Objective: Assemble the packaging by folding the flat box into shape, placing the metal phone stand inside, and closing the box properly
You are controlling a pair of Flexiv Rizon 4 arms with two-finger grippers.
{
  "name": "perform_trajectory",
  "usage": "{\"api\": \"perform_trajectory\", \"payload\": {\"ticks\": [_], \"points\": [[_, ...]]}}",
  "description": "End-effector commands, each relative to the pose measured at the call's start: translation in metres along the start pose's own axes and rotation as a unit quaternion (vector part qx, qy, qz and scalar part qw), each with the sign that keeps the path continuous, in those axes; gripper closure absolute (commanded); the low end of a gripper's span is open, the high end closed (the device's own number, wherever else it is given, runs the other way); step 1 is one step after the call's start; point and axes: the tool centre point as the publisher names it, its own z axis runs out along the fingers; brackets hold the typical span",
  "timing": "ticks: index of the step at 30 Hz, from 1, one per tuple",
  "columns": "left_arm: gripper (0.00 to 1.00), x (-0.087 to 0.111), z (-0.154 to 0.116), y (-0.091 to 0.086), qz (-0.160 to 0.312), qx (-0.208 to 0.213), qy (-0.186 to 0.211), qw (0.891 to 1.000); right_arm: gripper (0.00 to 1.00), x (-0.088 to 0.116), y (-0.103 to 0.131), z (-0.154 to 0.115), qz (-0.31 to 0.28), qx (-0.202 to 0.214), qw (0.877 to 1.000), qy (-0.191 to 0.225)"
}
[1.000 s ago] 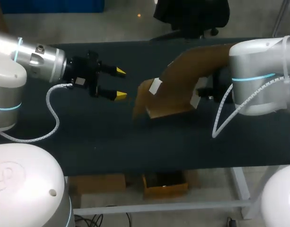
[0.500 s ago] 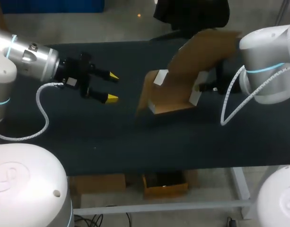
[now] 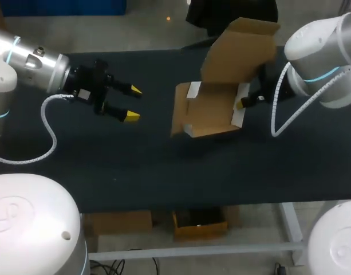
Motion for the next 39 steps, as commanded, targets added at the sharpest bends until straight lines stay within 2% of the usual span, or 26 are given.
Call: {"api": "perform_trajectory", "payload": {"ticks": [1, 3, 7, 11, 17, 26, 27, 28, 39], "points": [[0.00, -0.003, 0.001, -0.001, 0.007, -0.008, -0.003, 1.000, 1.00, 0.000, 0.001, -0.001, 0.007, 0.127, 0.992, -0.011], [0.00, -0.006, 0.004, -0.002, 0.008, -0.032, -0.027, 0.999, 1.00, -0.004, -0.002, -0.003, 0.018, 0.141, 0.990, -0.015], [0.00, -0.010, 0.005, -0.002, 0.012, -0.062, -0.046, 0.997, 1.00, -0.015, -0.005, -0.011, 0.041, 0.170, 0.984, -0.044], [0.00, -0.013, 0.005, -0.005, 0.017, -0.089, -0.052, 0.995, 1.00, -0.021, -0.008, -0.017, 0.056, 0.199, 0.975, -0.076], [0.00, -0.015, 0.004, -0.006, 0.040, -0.117, -0.050, 0.991, 1.00, -0.023, -0.009, -0.023, 0.067, 0.244, 0.962, -0.098], [0.00, -0.018, 0.003, -0.001, 0.052, -0.133, -0.058, 0.988, 1.00, -0.014, -0.014, -0.018, 0.115, 0.320, 0.931, -0.133], [0.00, -0.019, 0.003, -0.001, 0.051, -0.136, -0.059, 0.988, 1.00, -0.013, -0.015, -0.017, 0.133, 0.336, 0.923, -0.134], [0.00, -0.019, 0.003, 0.000, 0.049, -0.142, -0.061, 0.987, 1.00, -0.013, -0.019, -0.016, 0.150, 0.352, 0.911, -0.154], [0.00, -0.020, 0.000, 0.002, 0.046, -0.147, -0.061, 0.986, 1.00, -0.013, -0.019, -0.016, 0.150, 0.352, 0.911, -0.154]]}}
